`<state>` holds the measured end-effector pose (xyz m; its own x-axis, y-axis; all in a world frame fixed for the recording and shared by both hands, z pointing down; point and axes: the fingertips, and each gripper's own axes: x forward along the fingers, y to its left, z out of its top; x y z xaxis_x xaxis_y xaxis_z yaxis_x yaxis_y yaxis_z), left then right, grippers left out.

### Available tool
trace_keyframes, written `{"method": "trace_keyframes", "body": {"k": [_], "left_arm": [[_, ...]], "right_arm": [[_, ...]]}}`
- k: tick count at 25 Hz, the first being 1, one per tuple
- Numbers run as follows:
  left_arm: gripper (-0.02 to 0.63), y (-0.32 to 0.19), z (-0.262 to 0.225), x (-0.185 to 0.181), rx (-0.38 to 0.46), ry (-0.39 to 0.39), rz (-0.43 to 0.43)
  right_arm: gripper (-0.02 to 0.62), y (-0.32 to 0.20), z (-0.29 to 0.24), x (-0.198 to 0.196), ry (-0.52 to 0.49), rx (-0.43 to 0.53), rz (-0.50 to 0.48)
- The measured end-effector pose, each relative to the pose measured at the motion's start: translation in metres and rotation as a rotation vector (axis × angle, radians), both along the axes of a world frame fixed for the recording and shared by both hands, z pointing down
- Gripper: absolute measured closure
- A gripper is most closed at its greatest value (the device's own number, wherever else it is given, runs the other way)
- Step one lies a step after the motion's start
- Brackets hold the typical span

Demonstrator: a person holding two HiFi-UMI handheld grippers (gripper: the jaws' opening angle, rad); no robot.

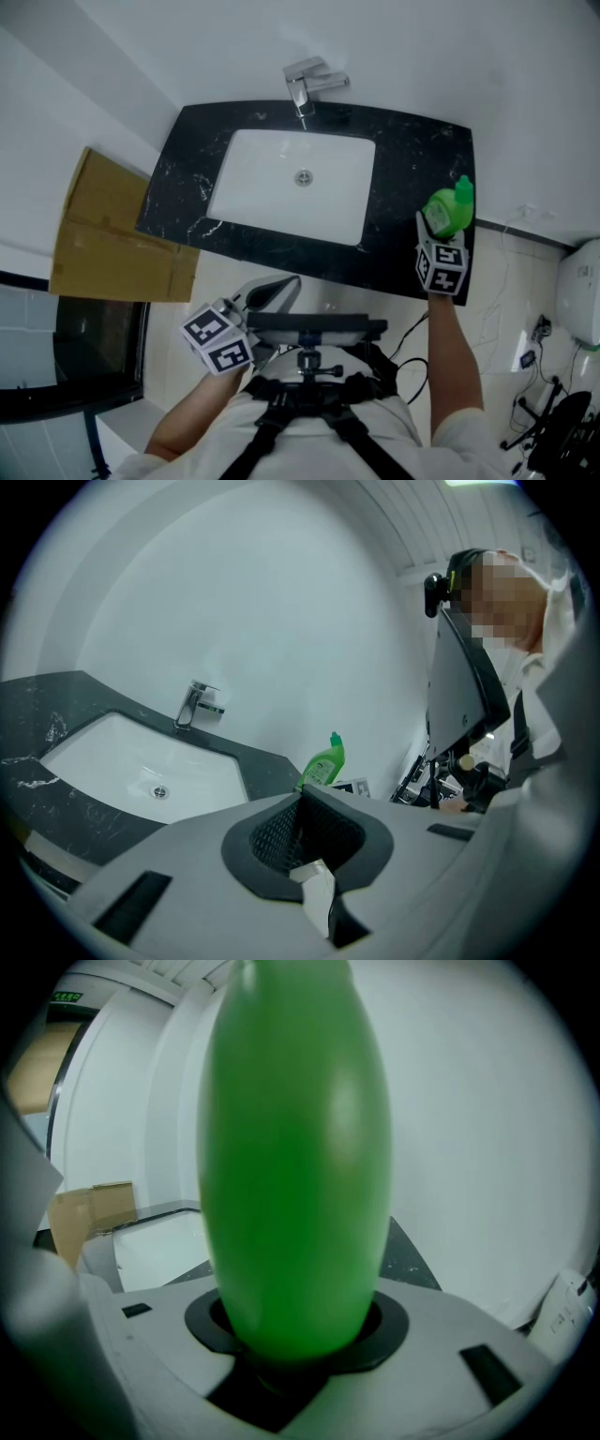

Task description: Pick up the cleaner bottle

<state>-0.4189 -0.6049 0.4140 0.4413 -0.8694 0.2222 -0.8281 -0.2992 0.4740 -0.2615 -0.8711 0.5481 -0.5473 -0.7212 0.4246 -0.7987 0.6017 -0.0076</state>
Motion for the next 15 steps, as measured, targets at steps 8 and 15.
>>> {"method": "trace_keyframes", "body": {"k": [8, 15], "left_arm": [[0.612, 0.0053, 0.0001, -0.0006, -0.004, -0.007, 0.003], [0.612, 0.0071, 0.0009, 0.0029, -0.006, -0.008, 0.007]], "right_arm": [[0.399, 0.0017, 0.0018, -0.0020, 0.002, -0.003, -0.003], [0.387, -0.0007, 0.0016, 0.0000, -0.003, -0.001, 0.017]]}}
